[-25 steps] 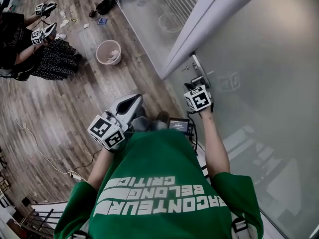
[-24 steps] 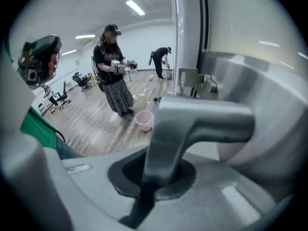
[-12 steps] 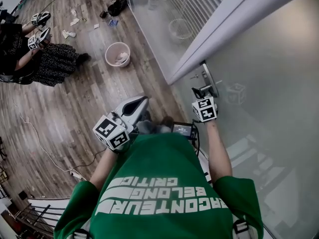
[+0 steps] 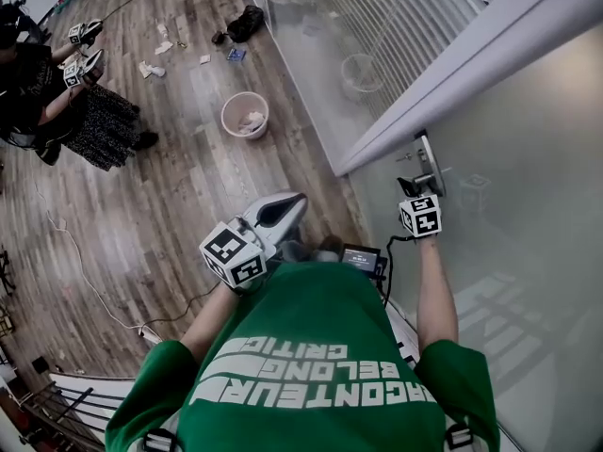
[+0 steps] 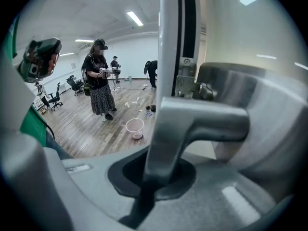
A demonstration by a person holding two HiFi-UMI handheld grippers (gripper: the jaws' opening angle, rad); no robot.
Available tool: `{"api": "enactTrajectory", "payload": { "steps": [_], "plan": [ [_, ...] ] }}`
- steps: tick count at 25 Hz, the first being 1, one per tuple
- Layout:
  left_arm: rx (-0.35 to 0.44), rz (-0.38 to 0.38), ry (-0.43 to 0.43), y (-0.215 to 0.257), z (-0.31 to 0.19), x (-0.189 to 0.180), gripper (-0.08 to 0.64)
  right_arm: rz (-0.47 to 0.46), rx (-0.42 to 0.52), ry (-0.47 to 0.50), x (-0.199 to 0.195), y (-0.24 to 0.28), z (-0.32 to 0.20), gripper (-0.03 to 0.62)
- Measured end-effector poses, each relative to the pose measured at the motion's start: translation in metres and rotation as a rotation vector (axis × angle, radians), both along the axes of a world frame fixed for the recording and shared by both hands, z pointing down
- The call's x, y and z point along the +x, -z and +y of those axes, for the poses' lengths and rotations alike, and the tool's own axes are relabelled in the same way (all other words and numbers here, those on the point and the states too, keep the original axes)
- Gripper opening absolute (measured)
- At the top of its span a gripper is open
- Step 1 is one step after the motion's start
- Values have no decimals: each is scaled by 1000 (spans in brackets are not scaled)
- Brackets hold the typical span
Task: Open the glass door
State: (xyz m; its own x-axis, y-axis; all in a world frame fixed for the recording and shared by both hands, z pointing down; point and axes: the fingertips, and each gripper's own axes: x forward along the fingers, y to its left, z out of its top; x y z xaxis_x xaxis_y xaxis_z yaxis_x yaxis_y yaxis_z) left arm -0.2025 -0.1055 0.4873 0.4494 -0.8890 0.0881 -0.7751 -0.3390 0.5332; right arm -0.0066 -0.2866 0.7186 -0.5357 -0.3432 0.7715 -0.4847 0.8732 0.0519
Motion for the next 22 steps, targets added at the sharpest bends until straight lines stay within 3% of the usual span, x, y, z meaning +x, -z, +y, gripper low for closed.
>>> {"api": "enactTrajectory", "payload": {
  "steps": [8, 22],
  "plan": [
    [6, 19, -76, -2, 14, -4, 17, 10, -14, -50, 18, 0, -21, -8],
    [1, -17, -159, -11, -2, 25, 17, 23, -78, -132, 54, -12, -74, -8]
  ]
}}
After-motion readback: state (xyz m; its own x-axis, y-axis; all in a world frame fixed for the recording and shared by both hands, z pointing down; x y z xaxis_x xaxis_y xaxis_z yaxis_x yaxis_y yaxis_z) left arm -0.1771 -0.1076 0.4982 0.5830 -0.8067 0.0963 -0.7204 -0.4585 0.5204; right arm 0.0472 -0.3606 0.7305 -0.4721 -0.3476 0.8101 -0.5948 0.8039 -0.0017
